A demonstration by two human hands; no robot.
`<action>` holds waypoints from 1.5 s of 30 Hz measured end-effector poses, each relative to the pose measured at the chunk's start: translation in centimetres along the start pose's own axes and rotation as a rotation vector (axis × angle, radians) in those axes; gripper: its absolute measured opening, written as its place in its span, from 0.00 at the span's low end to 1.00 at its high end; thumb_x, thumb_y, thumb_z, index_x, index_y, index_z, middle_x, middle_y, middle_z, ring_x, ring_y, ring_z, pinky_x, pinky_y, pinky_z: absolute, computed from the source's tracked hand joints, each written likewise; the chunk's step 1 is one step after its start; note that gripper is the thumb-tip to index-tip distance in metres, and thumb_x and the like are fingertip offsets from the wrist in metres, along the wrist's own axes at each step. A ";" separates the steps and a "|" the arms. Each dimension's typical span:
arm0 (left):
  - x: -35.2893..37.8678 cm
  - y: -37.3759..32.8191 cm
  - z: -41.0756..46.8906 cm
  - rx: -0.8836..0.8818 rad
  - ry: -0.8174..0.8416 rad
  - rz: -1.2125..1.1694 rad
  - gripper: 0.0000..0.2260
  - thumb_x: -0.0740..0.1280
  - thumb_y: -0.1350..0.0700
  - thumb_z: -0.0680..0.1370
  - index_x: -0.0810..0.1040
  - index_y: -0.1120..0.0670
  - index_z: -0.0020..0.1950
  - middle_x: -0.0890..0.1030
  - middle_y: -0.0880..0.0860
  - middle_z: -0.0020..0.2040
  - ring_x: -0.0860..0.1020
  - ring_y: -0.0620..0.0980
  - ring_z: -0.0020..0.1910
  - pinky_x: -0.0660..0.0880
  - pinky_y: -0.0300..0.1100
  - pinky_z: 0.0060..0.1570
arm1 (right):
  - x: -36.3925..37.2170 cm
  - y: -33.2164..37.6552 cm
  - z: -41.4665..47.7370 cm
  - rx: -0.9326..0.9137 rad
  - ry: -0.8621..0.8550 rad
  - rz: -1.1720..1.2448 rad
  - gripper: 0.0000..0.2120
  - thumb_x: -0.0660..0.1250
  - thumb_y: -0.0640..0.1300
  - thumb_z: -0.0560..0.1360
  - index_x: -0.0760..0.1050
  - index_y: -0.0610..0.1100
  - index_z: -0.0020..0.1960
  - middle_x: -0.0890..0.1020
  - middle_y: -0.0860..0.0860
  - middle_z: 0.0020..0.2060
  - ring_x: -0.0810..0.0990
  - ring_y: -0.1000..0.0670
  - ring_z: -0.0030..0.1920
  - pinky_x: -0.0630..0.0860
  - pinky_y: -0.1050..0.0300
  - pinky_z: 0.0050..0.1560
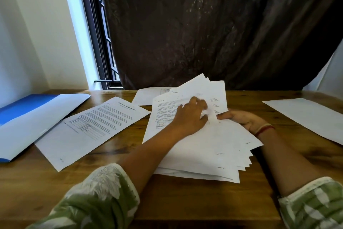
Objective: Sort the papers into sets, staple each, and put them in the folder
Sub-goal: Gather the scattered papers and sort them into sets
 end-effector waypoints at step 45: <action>-4.7 5.7 0.3 -0.665 0.014 -0.918 0.04 0.64 0.63 0.78 0.73 0.61 0.44 0.71 0.56 0.32 0.71 0.46 0.21 0.66 0.32 0.21 | 0.6 0.7 0.3 -0.054 -0.124 -0.261 0.12 0.67 0.35 0.75 0.77 0.44 0.57 0.83 0.44 0.54 0.81 0.39 0.55 0.77 0.42 0.57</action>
Point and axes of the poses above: each hand's wrist, its own z-axis towards the middle knuckle, its own x-axis out of the palm, y = z × x, the point moved 9 cm from there along z, towards the middle knuckle
